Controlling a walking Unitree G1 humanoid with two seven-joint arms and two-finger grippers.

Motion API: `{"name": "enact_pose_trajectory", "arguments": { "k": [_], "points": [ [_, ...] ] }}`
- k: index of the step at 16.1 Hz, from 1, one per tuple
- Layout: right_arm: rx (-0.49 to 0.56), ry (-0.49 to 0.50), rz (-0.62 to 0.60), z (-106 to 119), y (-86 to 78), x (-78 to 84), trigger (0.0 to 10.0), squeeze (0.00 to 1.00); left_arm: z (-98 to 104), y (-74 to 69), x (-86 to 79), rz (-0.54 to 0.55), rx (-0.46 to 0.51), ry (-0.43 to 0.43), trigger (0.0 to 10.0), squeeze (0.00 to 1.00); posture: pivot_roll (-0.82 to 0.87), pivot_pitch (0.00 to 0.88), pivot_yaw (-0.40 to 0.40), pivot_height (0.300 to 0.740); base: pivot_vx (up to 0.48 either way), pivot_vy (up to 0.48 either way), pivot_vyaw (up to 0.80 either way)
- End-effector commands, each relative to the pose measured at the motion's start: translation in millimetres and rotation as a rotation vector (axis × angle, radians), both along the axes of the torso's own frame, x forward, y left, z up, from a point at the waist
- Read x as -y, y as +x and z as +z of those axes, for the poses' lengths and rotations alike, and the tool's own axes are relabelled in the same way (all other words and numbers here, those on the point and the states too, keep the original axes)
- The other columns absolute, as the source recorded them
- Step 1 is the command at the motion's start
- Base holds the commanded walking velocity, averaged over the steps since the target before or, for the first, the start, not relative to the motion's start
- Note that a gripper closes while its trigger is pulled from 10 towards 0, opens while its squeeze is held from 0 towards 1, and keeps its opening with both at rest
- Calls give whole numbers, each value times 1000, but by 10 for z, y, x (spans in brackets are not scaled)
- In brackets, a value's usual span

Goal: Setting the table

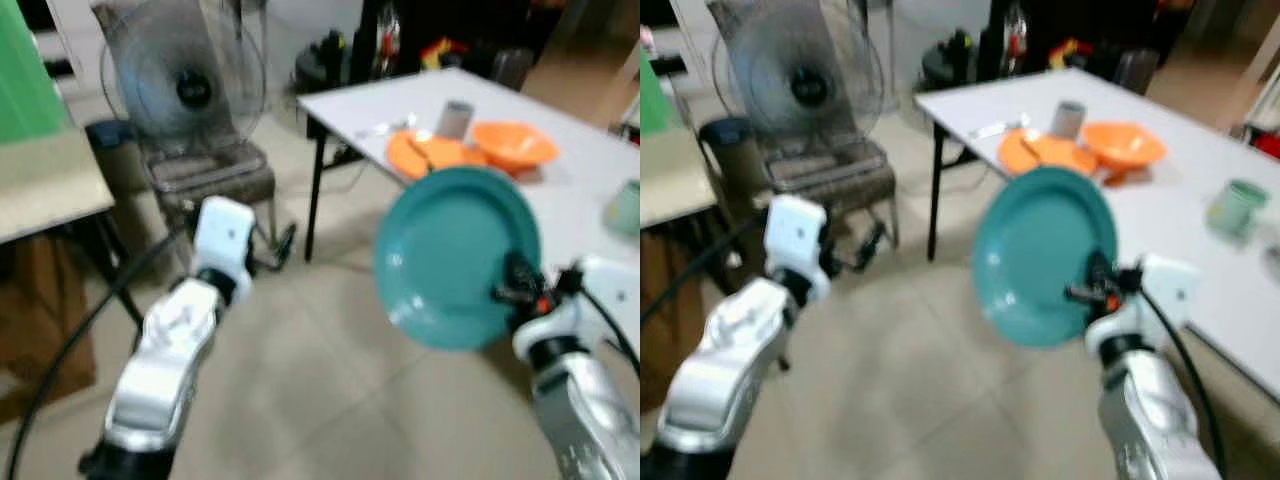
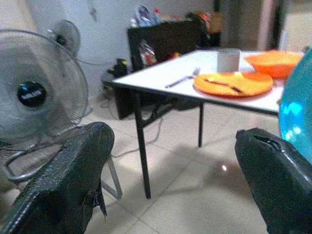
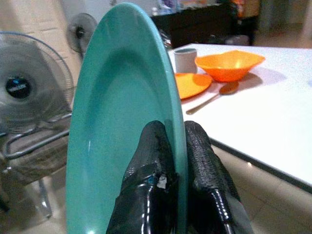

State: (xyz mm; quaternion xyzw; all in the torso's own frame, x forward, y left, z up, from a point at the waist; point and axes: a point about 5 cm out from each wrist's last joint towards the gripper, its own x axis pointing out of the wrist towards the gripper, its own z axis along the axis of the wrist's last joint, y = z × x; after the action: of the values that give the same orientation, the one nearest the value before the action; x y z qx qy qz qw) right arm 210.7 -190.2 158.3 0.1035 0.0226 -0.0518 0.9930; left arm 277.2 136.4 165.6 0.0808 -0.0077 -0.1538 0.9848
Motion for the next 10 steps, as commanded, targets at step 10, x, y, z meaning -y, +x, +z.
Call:
{"name": "enact_pose_trajectory", "arguments": {
  "k": [10],
  "points": [
    [22, 22, -29, 57, -7, 35, 10000, 0, 19, 23, 68, -29, 1, -16, 10000, 0, -19, 0, -10, 740, 0, 188, -560]
  ]
}}
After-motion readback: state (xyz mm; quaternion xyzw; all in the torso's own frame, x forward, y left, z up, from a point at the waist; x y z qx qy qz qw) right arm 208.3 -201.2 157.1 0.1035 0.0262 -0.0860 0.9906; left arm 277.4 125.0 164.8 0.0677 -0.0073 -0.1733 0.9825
